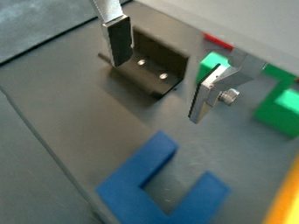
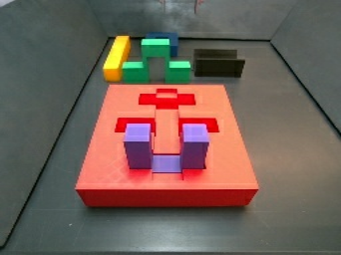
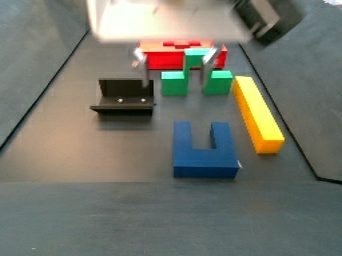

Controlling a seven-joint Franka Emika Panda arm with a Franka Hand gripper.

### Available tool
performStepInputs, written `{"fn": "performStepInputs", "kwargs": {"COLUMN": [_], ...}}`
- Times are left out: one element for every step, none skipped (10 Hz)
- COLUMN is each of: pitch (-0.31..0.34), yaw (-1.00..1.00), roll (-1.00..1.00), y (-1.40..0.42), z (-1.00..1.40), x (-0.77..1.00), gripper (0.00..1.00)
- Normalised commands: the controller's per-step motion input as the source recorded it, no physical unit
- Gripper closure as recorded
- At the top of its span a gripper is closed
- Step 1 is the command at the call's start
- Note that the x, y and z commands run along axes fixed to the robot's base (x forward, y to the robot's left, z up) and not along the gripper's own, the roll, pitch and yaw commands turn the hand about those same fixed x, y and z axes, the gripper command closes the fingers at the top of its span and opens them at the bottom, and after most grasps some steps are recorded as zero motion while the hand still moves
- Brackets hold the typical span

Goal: Pick up the blue object. Move up. Place the blue object on the fixture. Regrasp the blue object. Move to above the board. Insert the blue object.
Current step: Pick up the blue object.

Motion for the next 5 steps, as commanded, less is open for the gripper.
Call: {"fn": "performStepInputs", "kwargs": {"pitch": [-0.046,-0.081,-0.114,-0.124,-0.149], "yaw": [-0.33,-0.29,-0.25,-0.19,-0.05], "roll": [0.13,0.00,0.00,-0.03,-0.11], "y": [0.00,0.05,0.07,0.08,0.00], "z": [-0.91,-0.59,-0.62,-0.55,-0.35], "x": [0.41,0.00,-0.20,-0.48,-0.63], "gripper": [0.00,0.00,0.00,0.00,0.00]}}
